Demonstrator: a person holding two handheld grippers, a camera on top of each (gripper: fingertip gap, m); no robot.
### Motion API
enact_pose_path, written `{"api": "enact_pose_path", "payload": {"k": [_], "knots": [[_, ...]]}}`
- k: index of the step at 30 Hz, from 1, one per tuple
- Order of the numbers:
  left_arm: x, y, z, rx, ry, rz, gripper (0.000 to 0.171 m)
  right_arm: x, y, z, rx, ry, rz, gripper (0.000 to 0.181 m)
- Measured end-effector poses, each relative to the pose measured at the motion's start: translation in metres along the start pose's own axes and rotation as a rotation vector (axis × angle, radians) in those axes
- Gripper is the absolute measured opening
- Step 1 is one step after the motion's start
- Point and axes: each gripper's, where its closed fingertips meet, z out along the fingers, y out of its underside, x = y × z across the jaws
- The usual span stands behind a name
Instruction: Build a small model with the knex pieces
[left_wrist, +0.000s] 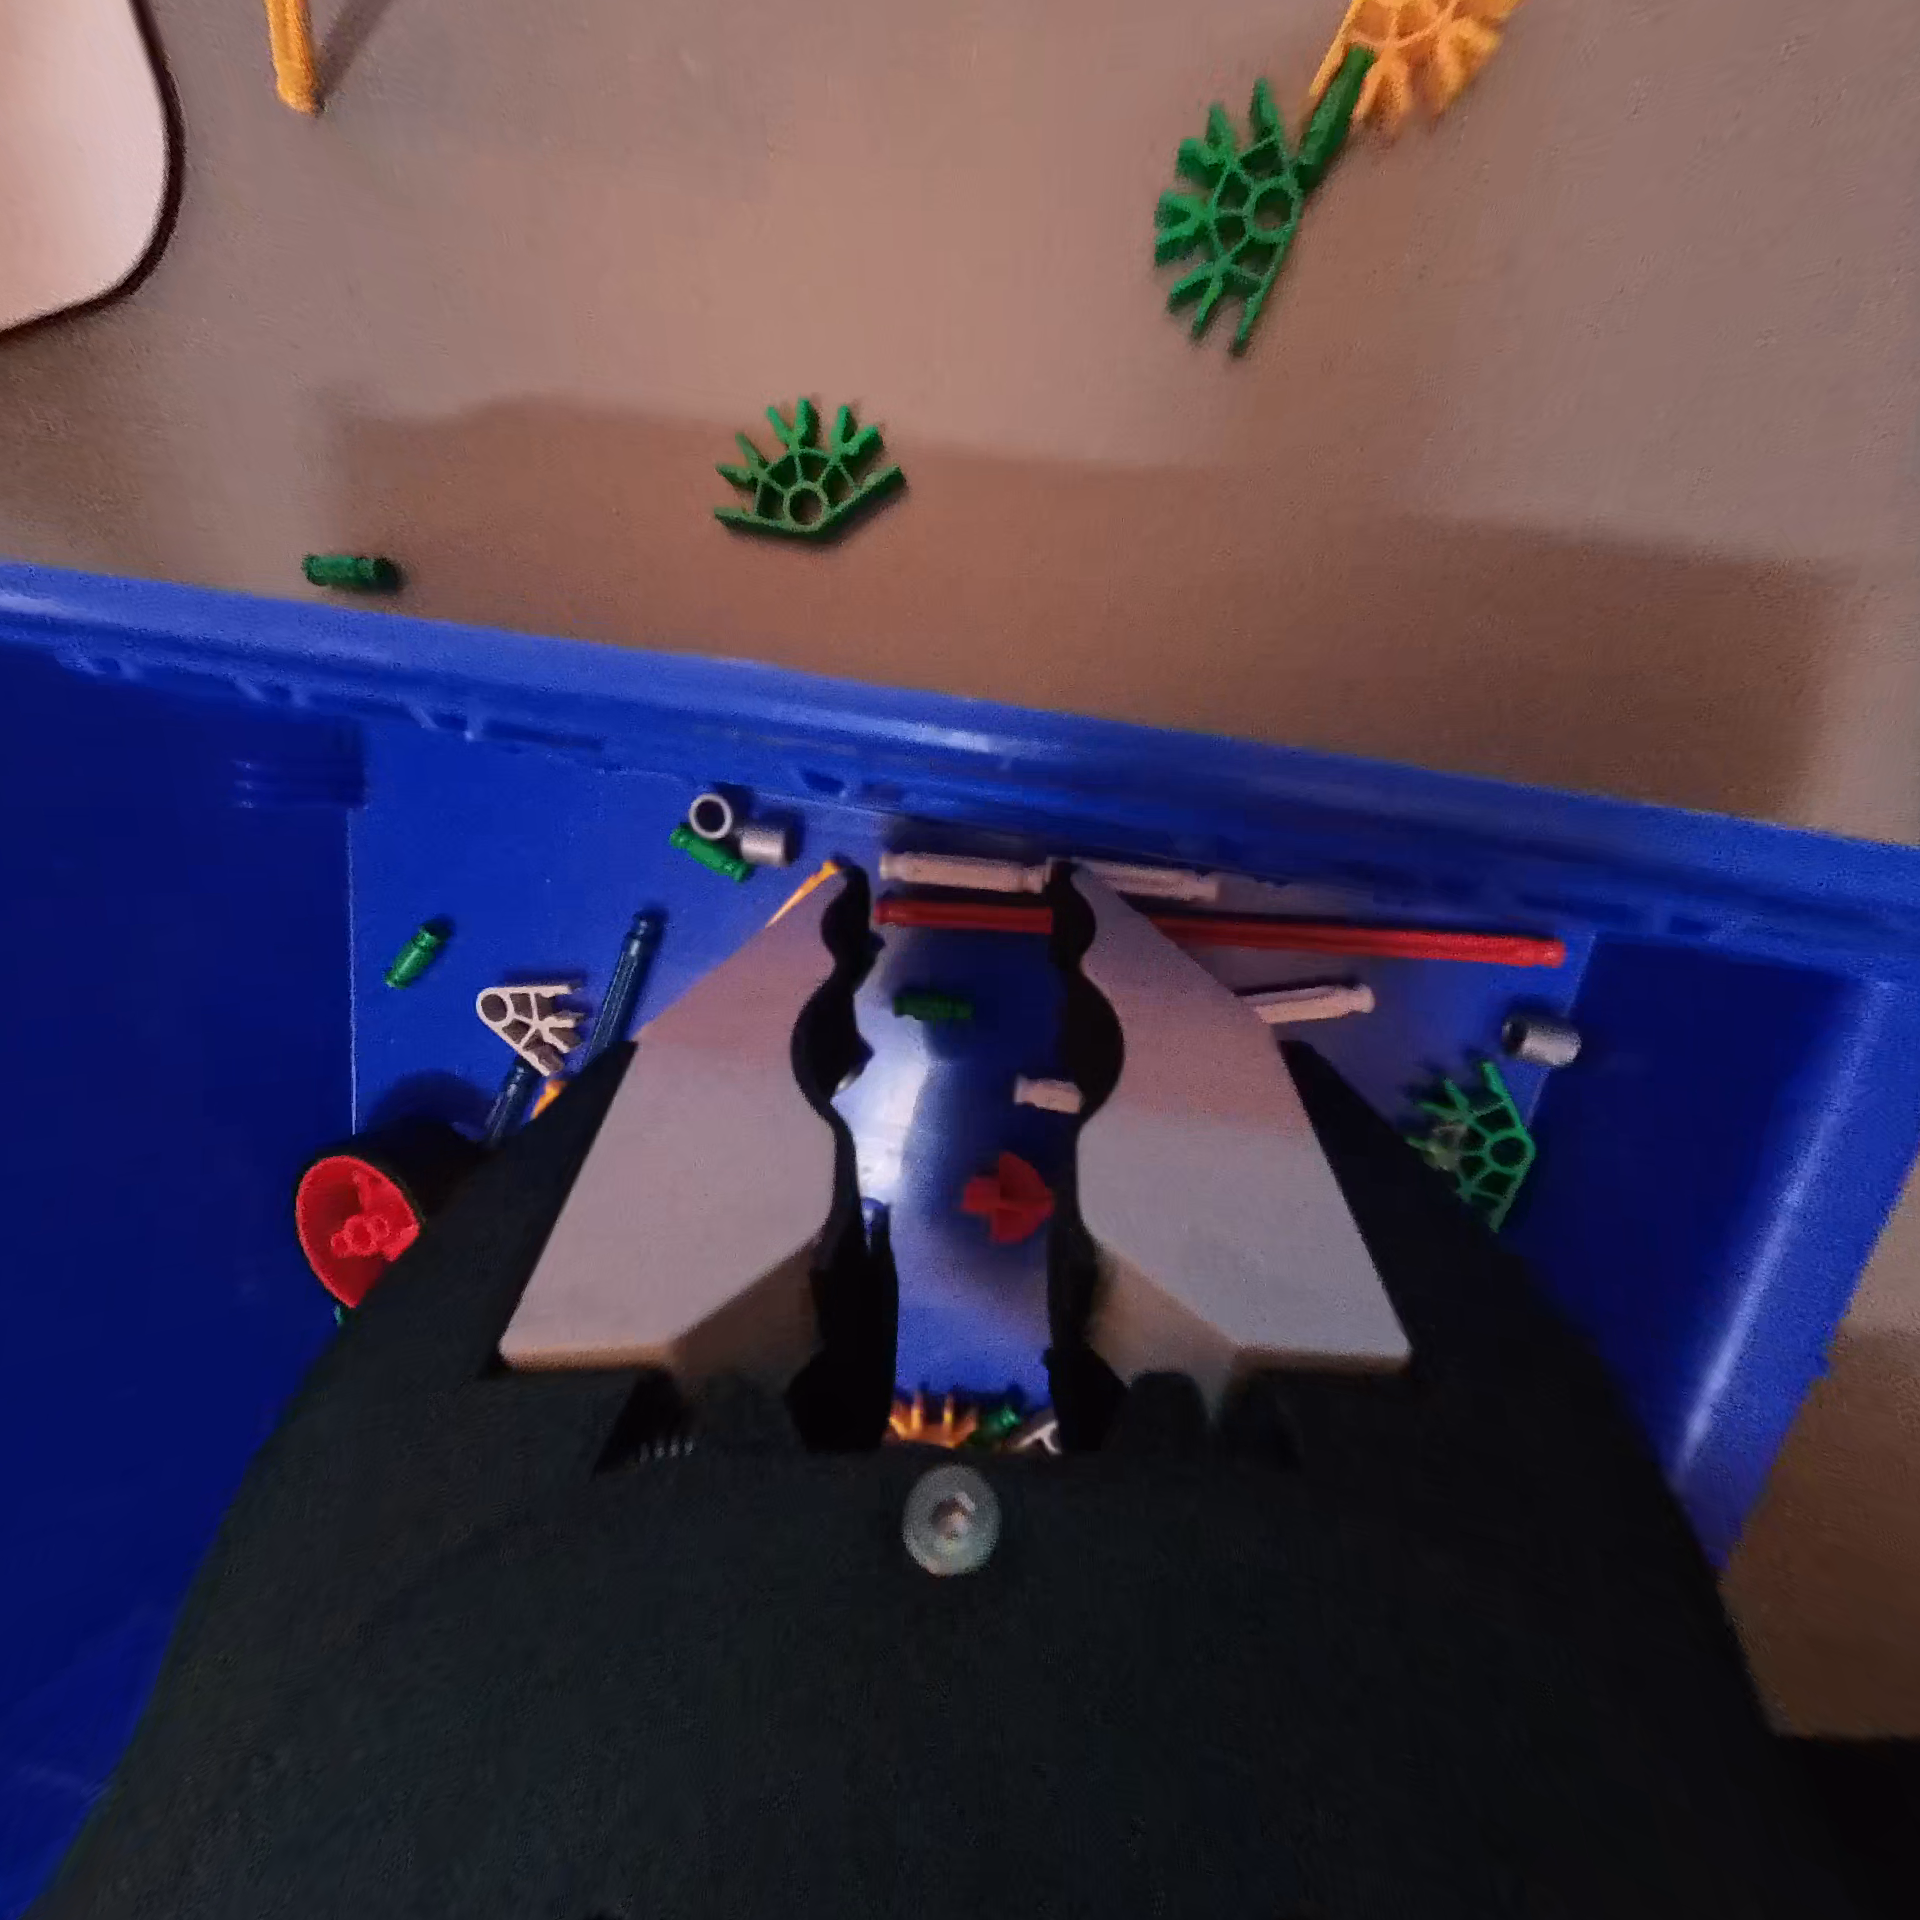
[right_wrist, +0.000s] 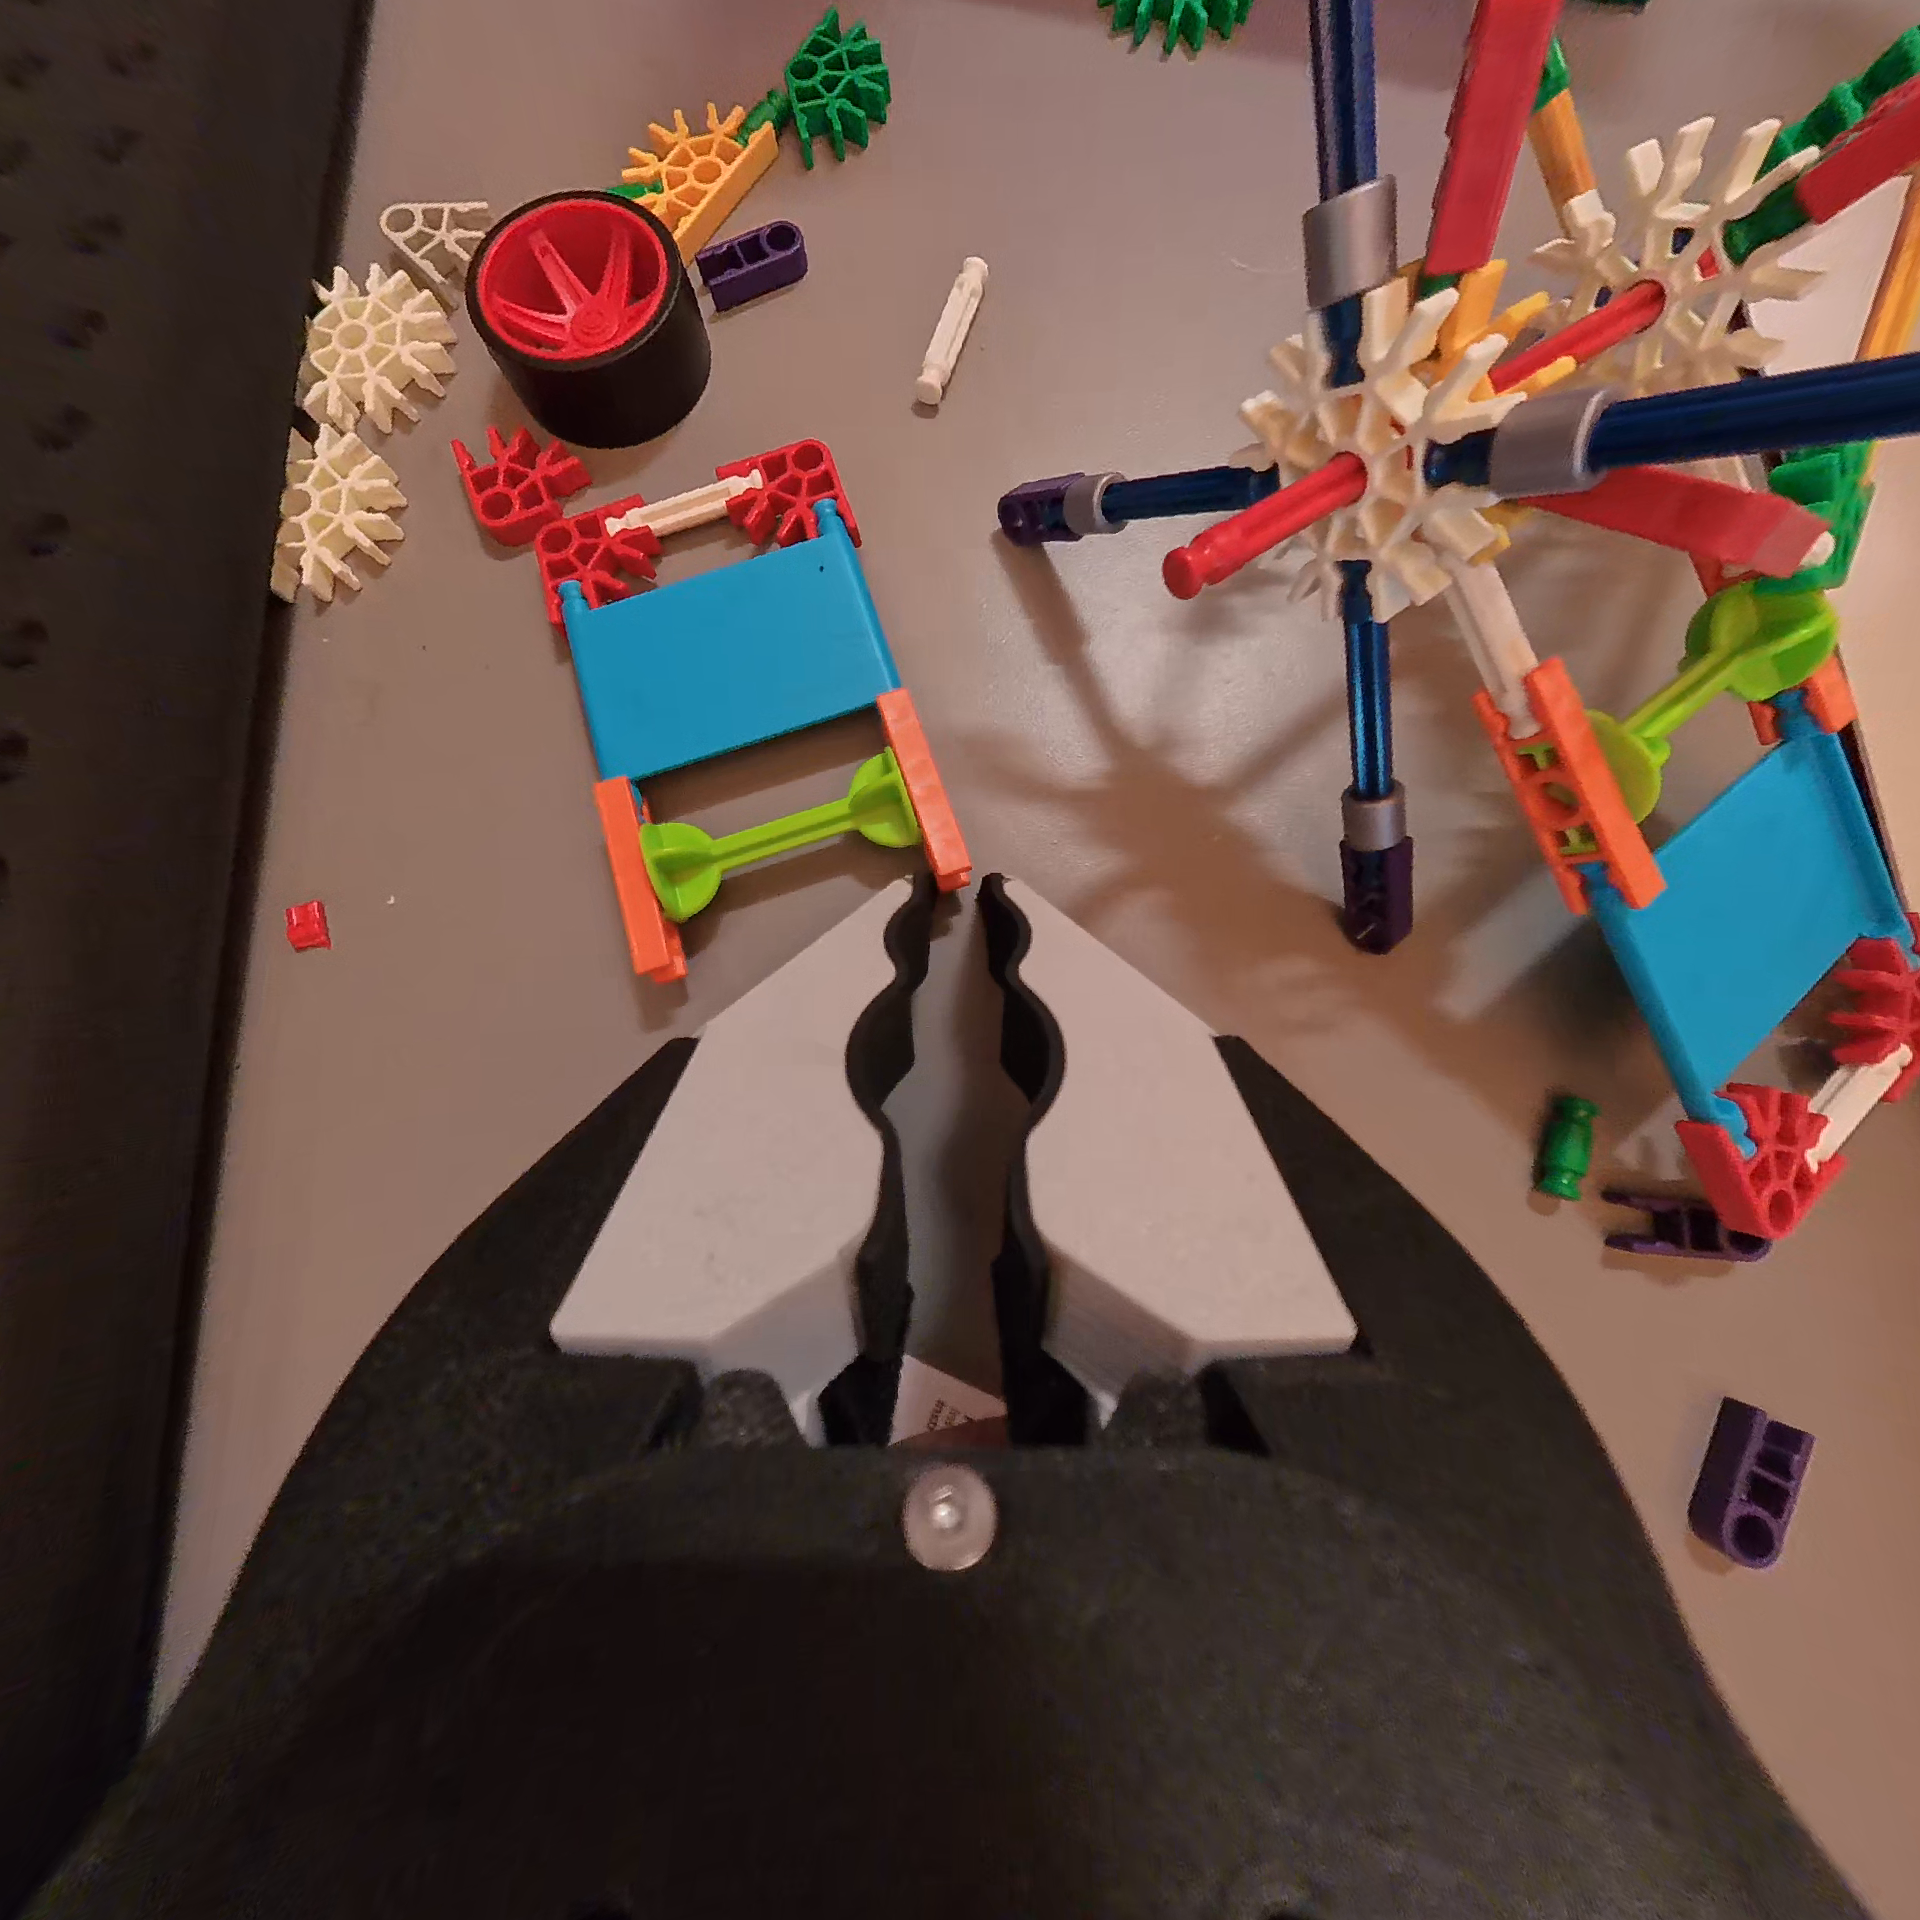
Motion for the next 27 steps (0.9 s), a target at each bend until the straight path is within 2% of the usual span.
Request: {"api": "enact_pose_path", "payload": {"k": [3,11,21,22,23,27], "knots": [[-0.001,0.000,0.009,0.008,0.043,-0.123,0.029,0.000,0.000,0.000,-0.001,0.002,-0.005,0.007],[-0.002,0.005,0.011,0.010,0.073,-0.300,0.030,-0.002,0.002,-0.002,-0.006,0.004,-0.018,0.006],[-0.011,0.022,0.000,-0.004,-0.016,-0.239,0.030,-0.003,0.003,-0.003,-0.017,0.007,-0.034,0.006],[-0.015,0.024,-0.003,-0.007,-0.047,-0.231,0.005,-0.003,0.003,-0.003,-0.018,0.007,-0.036,0.006],[-0.020,0.025,-0.008,-0.003,-0.084,-0.224,0.000,-0.003,0.003,-0.003,-0.020,0.006,-0.038,0.006],[-0.025,0.019,-0.030,0.030,-0.111,-0.243,0.000,-0.004,0.003,-0.003,-0.030,0.010,-0.050,0.007]]}}
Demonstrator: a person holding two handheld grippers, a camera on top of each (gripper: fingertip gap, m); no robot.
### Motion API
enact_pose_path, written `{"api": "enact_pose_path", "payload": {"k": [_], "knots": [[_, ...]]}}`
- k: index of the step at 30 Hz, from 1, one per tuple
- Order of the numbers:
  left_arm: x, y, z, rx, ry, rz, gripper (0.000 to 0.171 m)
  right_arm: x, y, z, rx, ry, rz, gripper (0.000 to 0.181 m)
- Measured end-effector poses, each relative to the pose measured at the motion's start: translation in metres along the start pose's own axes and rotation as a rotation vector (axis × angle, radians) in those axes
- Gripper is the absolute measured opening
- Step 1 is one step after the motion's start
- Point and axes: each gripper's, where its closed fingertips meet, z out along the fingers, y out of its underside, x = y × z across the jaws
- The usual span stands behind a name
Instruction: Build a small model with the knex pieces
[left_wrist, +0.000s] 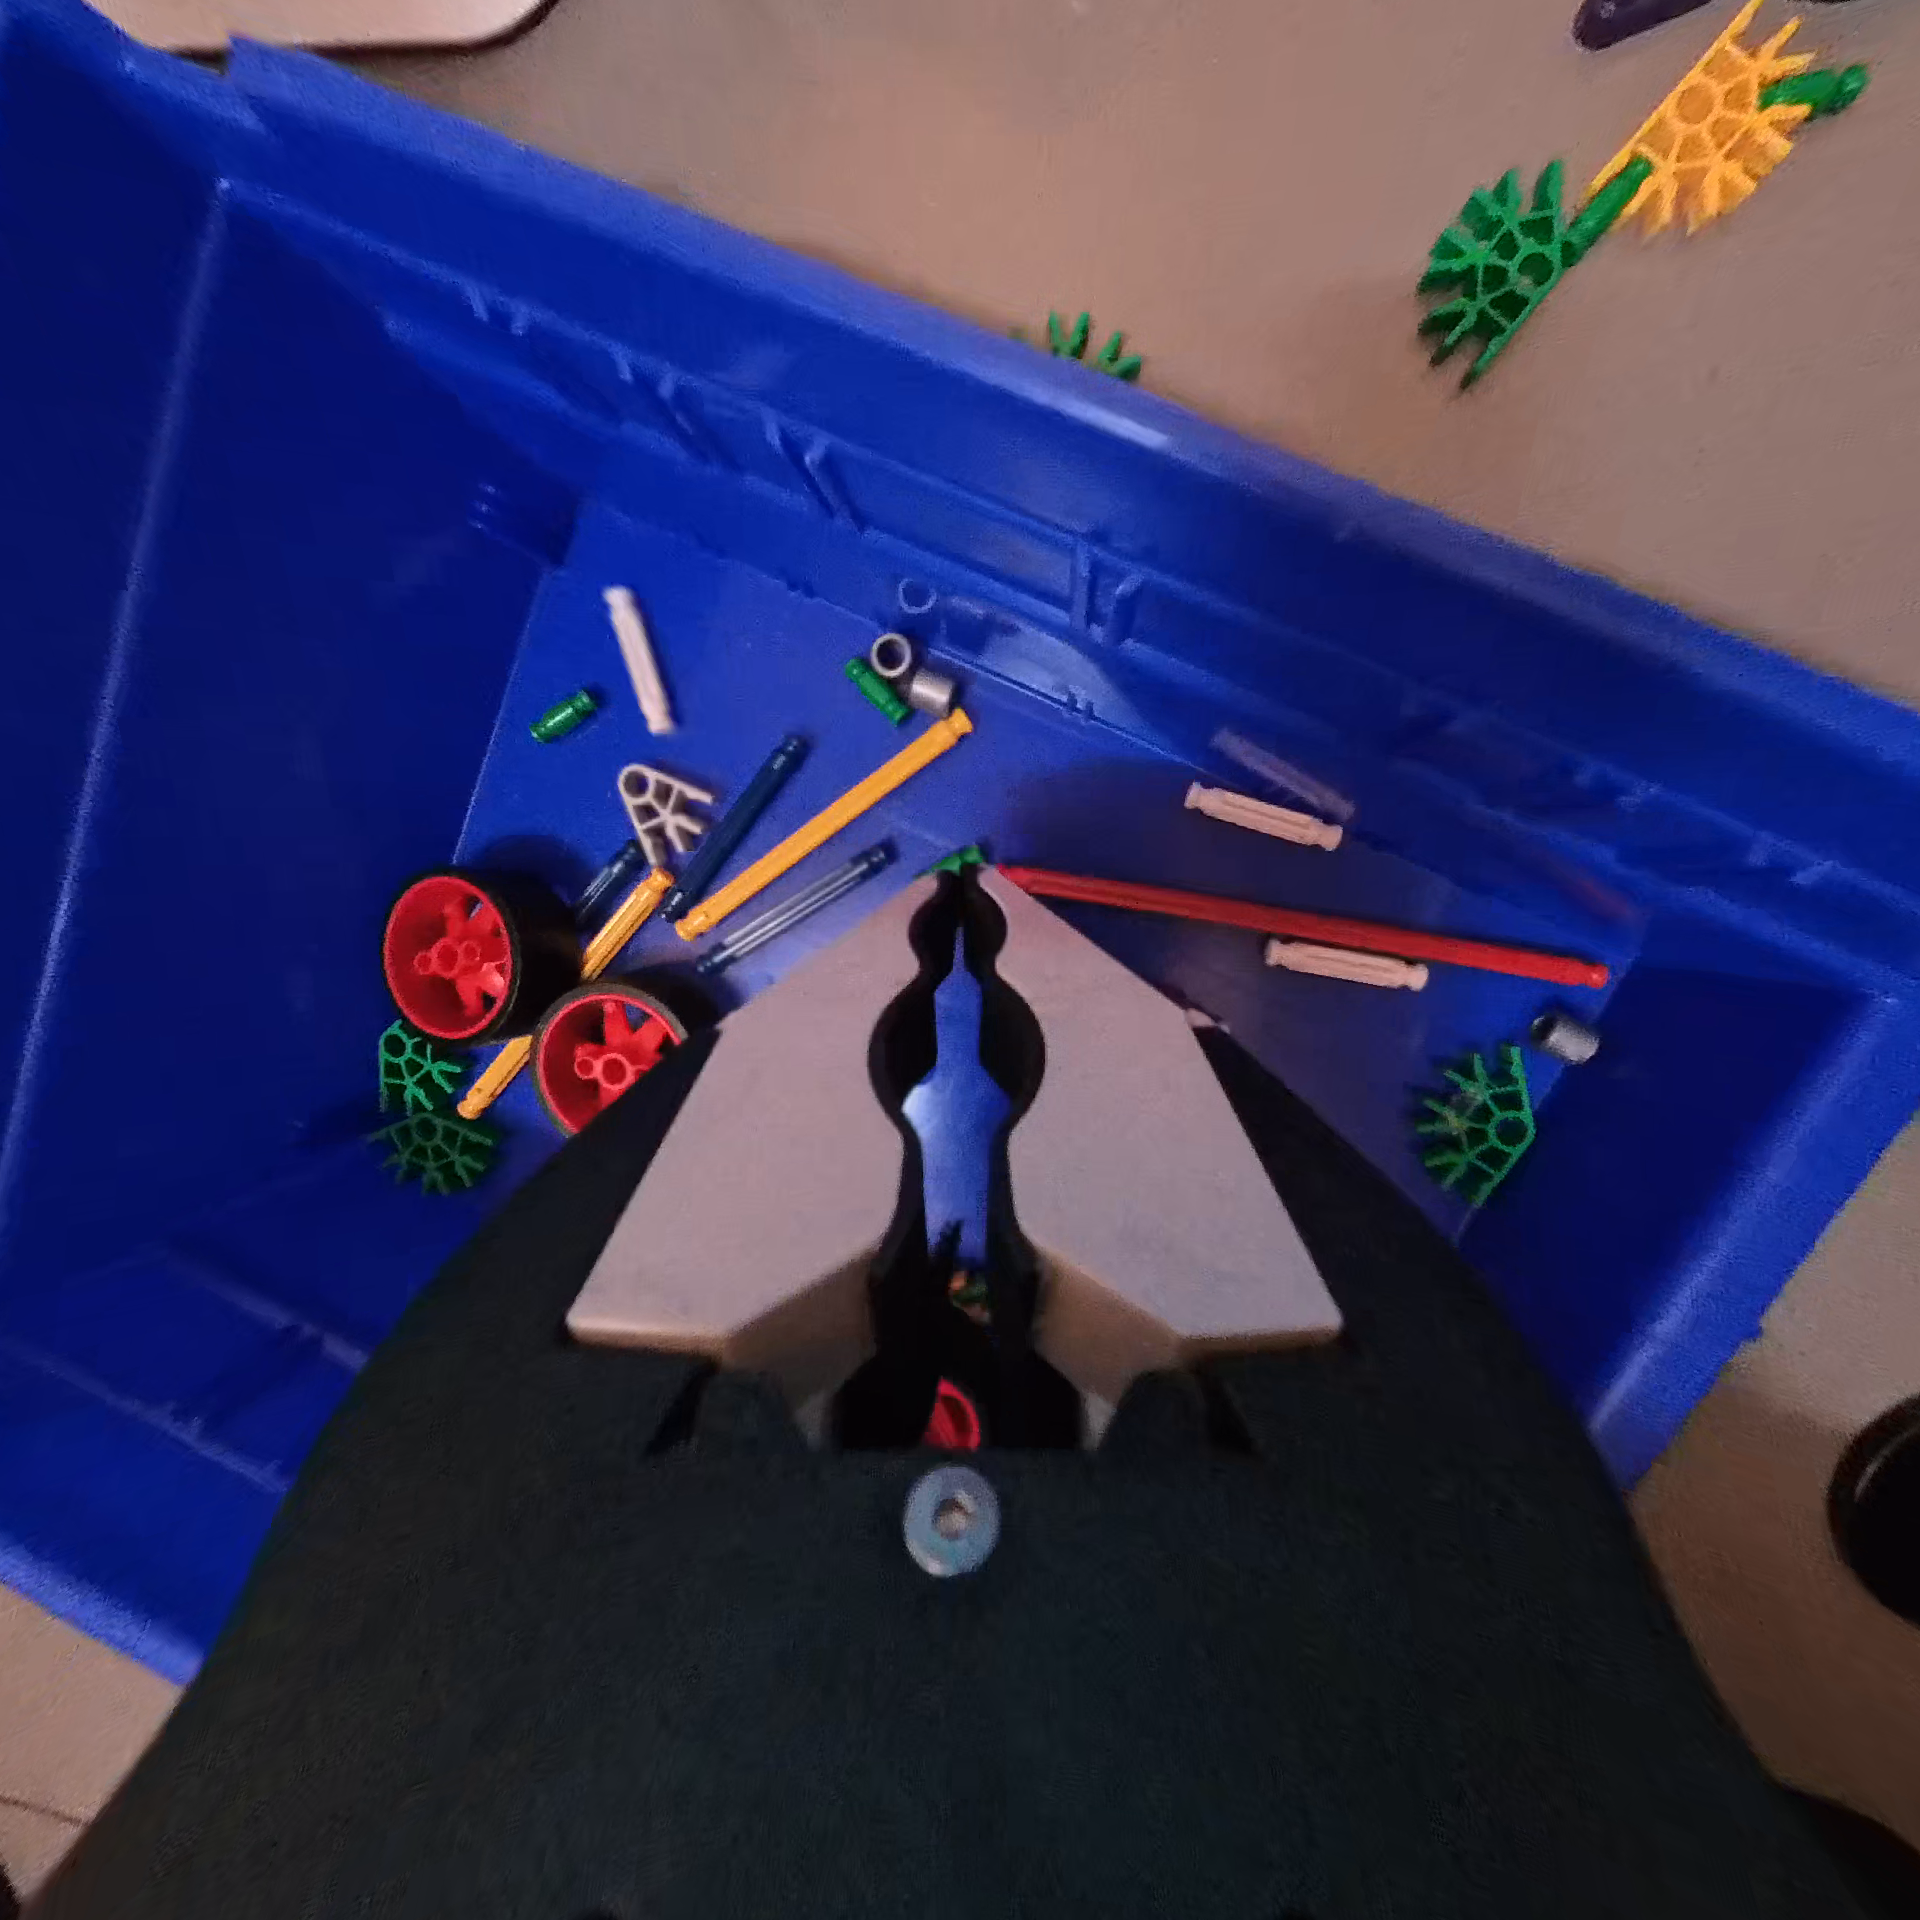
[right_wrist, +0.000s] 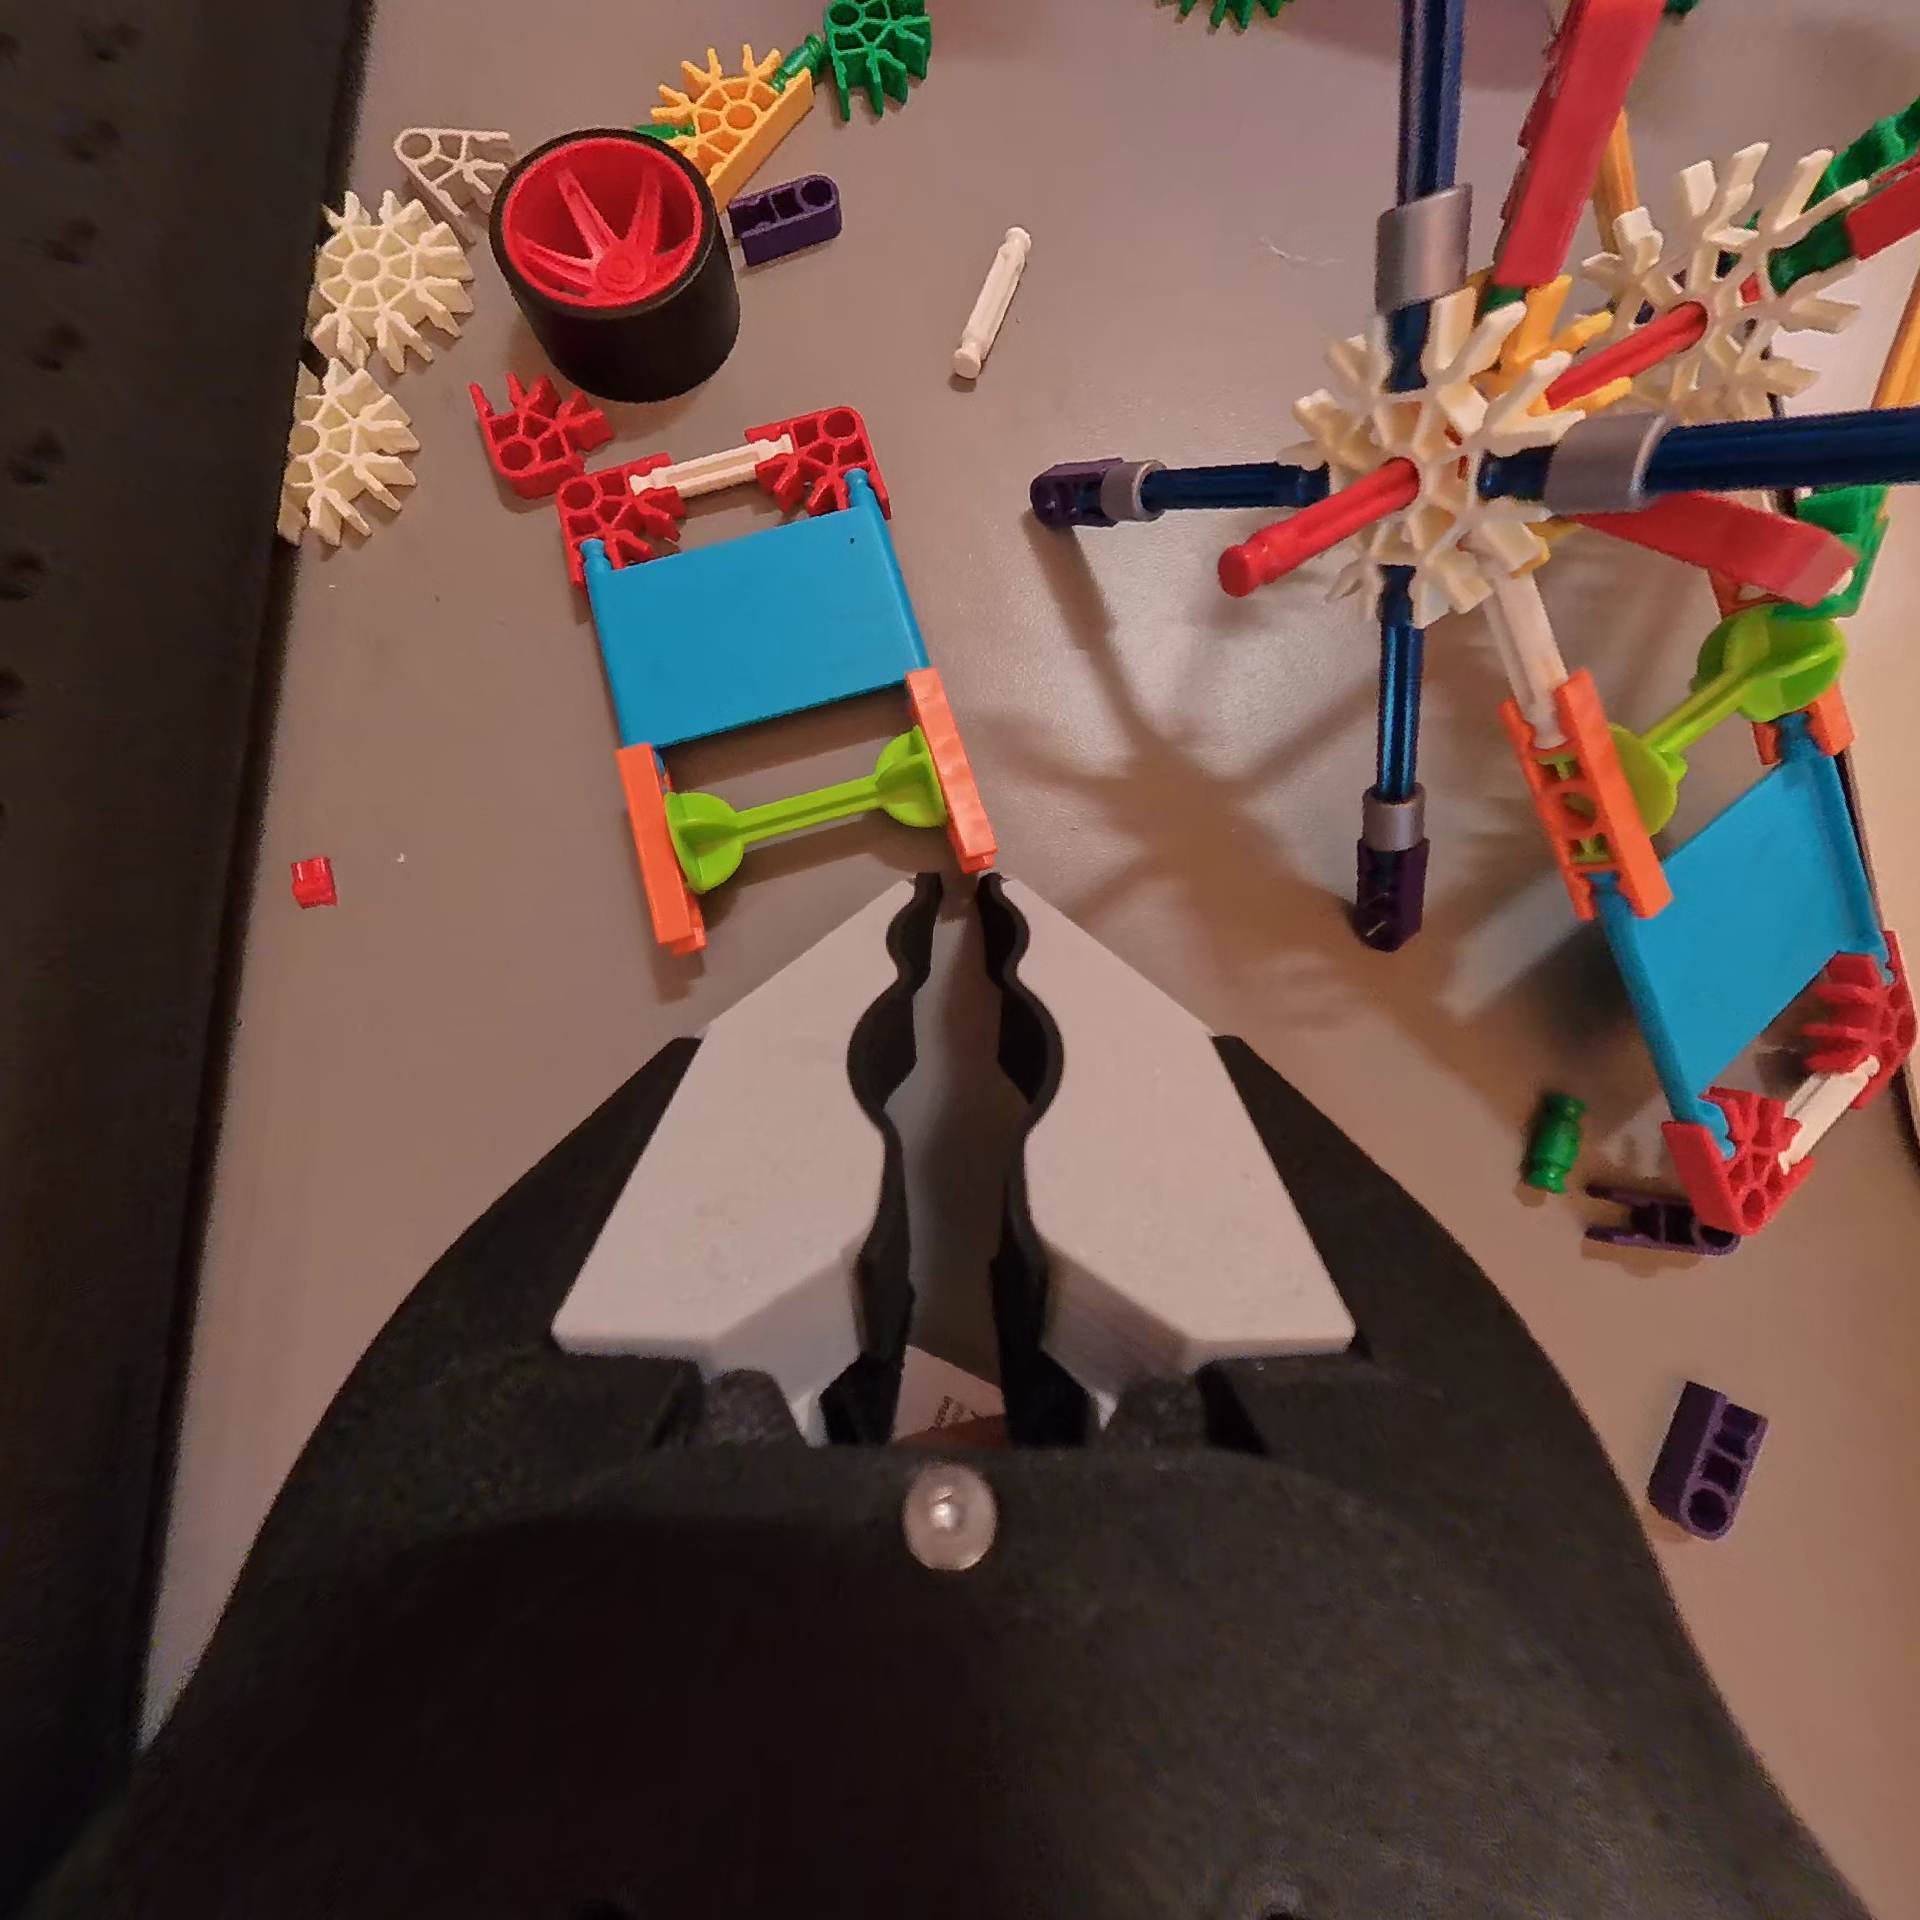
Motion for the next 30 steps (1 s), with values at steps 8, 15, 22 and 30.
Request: {"api": "enact_pose_path", "payload": {"k": [8,15,22,30], "knots": [[0.000,-0.010,0.012,-0.017,-0.075,0.091,0.014,-0.003,0.003,-0.003,0.000,0.003,-0.005,0.007],[-0.033,-0.023,0.030,0.048,-0.145,0.046,0.022,-0.001,-0.001,0.001,0.006,-0.004,0.008,0.007],[-0.084,-0.011,0.050,-0.009,-0.207,-0.089,0.020,0.000,-0.001,0.002,0.008,-0.006,0.012,0.007],[-0.084,-0.011,0.057,-0.030,-0.207,-0.106,0.004,-0.004,0.000,0.001,0.003,-0.015,-0.018,0.007]]}}
